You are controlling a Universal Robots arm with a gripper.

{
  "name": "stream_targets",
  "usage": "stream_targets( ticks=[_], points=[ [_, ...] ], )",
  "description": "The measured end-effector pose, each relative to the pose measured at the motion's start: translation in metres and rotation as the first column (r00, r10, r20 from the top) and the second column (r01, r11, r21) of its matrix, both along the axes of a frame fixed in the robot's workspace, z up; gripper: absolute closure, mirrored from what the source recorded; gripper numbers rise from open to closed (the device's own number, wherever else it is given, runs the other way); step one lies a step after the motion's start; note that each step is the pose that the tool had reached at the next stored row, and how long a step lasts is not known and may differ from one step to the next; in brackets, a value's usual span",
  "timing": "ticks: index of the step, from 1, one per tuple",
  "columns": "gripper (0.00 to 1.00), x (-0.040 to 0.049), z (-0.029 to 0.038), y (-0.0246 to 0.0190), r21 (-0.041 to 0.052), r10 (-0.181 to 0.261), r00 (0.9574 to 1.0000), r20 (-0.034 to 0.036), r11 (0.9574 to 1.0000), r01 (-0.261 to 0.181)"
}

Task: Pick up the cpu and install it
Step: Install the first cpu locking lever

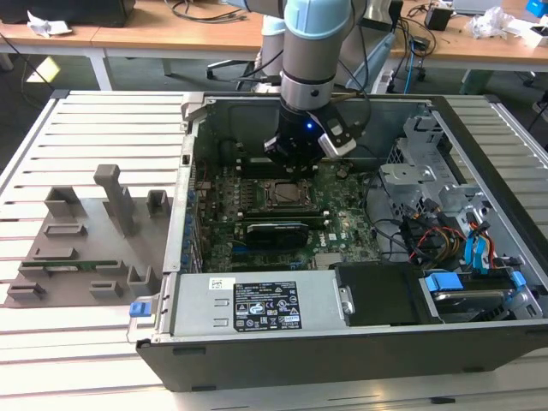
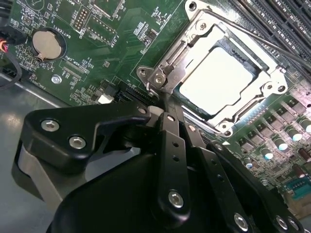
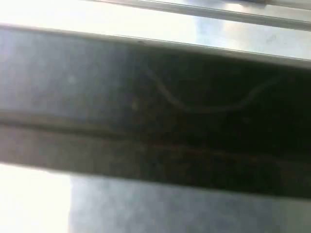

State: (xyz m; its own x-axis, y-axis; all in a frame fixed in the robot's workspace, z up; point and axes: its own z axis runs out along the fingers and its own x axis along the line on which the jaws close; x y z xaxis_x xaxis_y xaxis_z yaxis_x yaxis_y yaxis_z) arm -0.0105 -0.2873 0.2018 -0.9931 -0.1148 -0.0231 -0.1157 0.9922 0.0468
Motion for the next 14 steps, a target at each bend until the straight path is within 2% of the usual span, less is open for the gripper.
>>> stream_targets(
  ticks=[2, 3, 6, 7, 8, 9, 10, 11, 12, 14],
  points=[
    [0.89, 0.0003, -0.0011, 0.0002, 0.0133, 0.000, 1.0000, -0.0011, 0.9999, 0.000],
    [0.89, 0.0004, -0.0015, -0.0001, 0.0237, 0.000, 1.0000, -0.0029, 0.9997, 0.000],
    [0.89, 0.0007, -0.0002, 0.0004, 0.0259, 0.000, 1.0000, -0.0022, 0.9997, 0.000],
    [0.89, 0.0007, 0.0020, 0.0004, 0.0206, 0.000, 1.0000, -0.0021, 0.9998, 0.000],
    [0.89, 0.0005, 0.0067, 0.0001, 0.0044, 0.000, 1.0000, -0.0026, 1.0000, 0.000],
    [0.89, 0.0006, 0.0092, 0.0002, -0.0063, 0.000, 1.0000, -0.0025, 1.0000, 0.000],
    [0.89, 0.0006, 0.0107, 0.0002, -0.0170, 0.000, 1.0000, -0.0025, 0.9999, 0.000],
    [0.89, 0.0005, 0.0121, -0.0001, -0.0328, 0.000, 1.0000, -0.0028, 0.9995, 0.000],
    [0.89, 0.0006, 0.0130, -0.0009, -0.0441, 0.000, 1.0000, -0.0025, 0.9990, 0.000],
    [0.89, 0.0005, 0.0146, -0.0068, -0.0843, 0.000, 1.0000, -0.0027, 0.9964, 0.000]
  ],
)
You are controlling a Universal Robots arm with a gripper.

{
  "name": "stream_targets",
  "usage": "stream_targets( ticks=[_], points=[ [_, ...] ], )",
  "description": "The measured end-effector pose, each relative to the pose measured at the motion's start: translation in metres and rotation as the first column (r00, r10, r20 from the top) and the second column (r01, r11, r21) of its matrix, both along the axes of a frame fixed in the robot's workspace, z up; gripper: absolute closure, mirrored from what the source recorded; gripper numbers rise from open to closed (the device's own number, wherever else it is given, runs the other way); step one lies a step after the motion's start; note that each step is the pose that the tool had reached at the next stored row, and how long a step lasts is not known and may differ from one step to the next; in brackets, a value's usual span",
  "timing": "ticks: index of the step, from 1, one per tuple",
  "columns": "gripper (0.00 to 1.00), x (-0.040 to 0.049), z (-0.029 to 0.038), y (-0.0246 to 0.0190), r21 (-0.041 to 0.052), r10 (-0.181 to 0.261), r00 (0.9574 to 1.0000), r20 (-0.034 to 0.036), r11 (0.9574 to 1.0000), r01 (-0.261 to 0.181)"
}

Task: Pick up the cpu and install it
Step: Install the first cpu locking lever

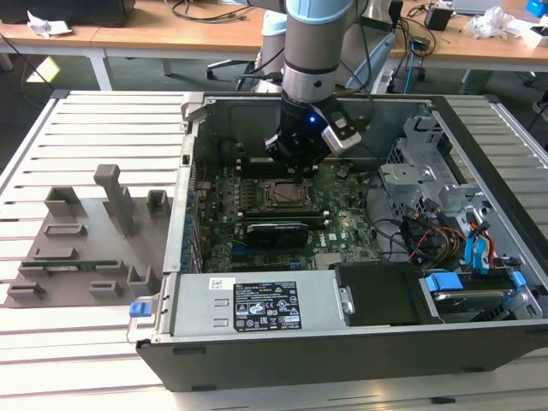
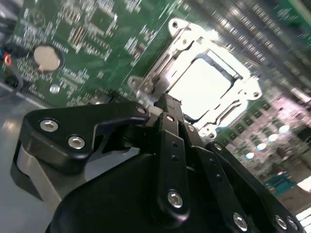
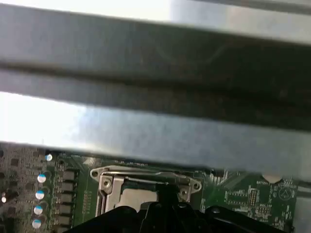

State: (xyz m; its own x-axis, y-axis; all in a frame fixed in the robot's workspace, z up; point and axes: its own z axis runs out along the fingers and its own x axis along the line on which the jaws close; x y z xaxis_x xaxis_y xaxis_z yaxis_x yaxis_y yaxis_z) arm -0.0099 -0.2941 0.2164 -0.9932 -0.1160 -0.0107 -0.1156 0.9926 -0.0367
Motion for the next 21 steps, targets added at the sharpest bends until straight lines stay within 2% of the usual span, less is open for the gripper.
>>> stream_targets(
  ticks=[1, 2, 4, 9, 12, 14, 16, 18, 21],
  points=[
    [0.89, 0.0000, 0.0004, -0.0032, -0.0163, 0.000, 1.0000, 0.0000, 0.9999, 0.000],
    [0.89, 0.0000, 0.0006, -0.0056, -0.0282, 0.000, 1.0000, 0.0000, 0.9996, 0.000],
    [0.89, 0.0000, 0.0037, -0.0080, -0.0386, 0.000, 1.0000, -0.0002, 0.9993, 0.000],
    [0.89, 0.0000, 0.0197, -0.0085, -0.0384, 0.000, 1.0000, 0.0000, 0.9993, 0.000],
    [0.89, 0.0000, 0.0318, -0.0085, -0.0385, 0.000, 1.0000, 0.0000, 0.9993, 0.000],
    [0.89, 0.0000, 0.0364, -0.0085, -0.0385, 0.000, 1.0000, 0.0000, 0.9993, 0.000],
    [0.89, 0.0000, 0.0439, -0.0085, -0.0386, 0.000, 1.0000, 0.0000, 0.9993, 0.000],
    [0.89, 0.0000, 0.0543, -0.0085, -0.0385, 0.000, 1.0000, 0.0000, 0.9993, 0.000],
    [0.89, 0.0000, 0.0630, -0.0085, -0.0386, 0.000, 1.0000, 0.0000, 0.9993, 0.000]
  ],
)
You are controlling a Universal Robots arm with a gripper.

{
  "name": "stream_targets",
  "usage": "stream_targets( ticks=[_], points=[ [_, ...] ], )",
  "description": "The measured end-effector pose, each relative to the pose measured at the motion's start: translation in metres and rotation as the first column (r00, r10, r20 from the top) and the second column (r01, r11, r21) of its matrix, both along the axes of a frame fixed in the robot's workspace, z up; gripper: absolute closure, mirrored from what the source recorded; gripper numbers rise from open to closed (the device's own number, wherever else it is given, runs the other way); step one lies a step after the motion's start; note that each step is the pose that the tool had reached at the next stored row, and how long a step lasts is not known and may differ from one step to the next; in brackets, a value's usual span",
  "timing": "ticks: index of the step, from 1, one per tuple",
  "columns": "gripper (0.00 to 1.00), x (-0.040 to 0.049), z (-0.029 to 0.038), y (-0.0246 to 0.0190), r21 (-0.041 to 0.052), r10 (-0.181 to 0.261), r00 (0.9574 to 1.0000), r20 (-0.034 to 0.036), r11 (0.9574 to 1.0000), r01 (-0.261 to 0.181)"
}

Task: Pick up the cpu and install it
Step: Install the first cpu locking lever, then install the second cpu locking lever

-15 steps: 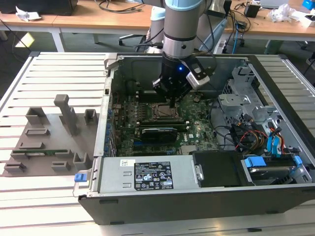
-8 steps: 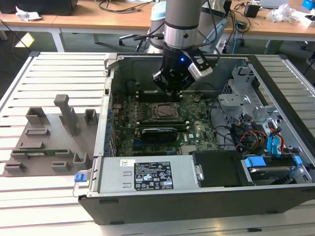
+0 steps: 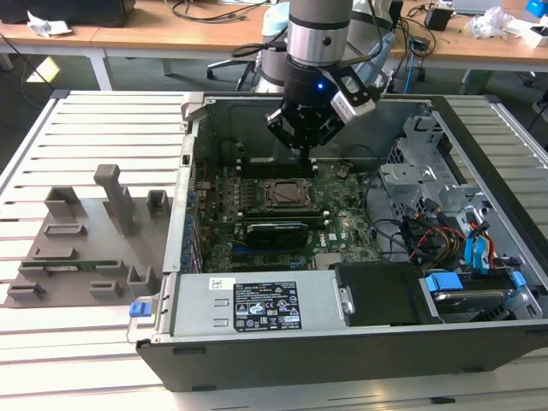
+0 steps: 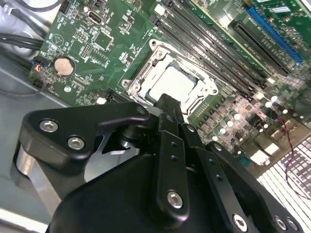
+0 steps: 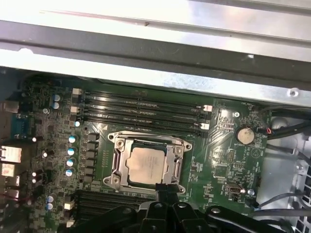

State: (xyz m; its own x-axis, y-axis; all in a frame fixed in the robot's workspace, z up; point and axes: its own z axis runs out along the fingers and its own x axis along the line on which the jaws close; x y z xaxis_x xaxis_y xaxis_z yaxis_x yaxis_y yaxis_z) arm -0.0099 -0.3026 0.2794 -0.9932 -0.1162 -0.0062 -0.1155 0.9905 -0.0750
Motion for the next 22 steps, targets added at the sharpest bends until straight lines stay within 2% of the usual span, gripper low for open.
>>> stream_targets(
  ticks=[2, 3, 18, 20, 21, 22],
  points=[
    [0.89, 0.0000, 0.0075, 0.0000, 0.0001, 0.000, 1.0000, 0.0000, 1.0000, 0.000],
    [0.89, 0.0000, 0.0085, 0.0000, 0.0001, 0.000, 1.0000, 0.0000, 1.0000, 0.000],
    [0.89, 0.0000, 0.0097, -0.0001, -0.0001, 0.000, 1.0000, 0.0000, 1.0000, 0.000],
    [0.89, 0.0000, 0.0096, -0.0029, 0.0029, 0.000, 1.0000, 0.0000, 1.0000, 0.000],
    [0.89, 0.0000, 0.0096, -0.0074, 0.0124, 0.000, 1.0000, 0.0000, 0.9999, 0.000],
    [0.89, 0.0000, 0.0096, -0.0095, 0.0167, 0.000, 1.0000, 0.0000, 0.9999, 0.000]
  ],
)
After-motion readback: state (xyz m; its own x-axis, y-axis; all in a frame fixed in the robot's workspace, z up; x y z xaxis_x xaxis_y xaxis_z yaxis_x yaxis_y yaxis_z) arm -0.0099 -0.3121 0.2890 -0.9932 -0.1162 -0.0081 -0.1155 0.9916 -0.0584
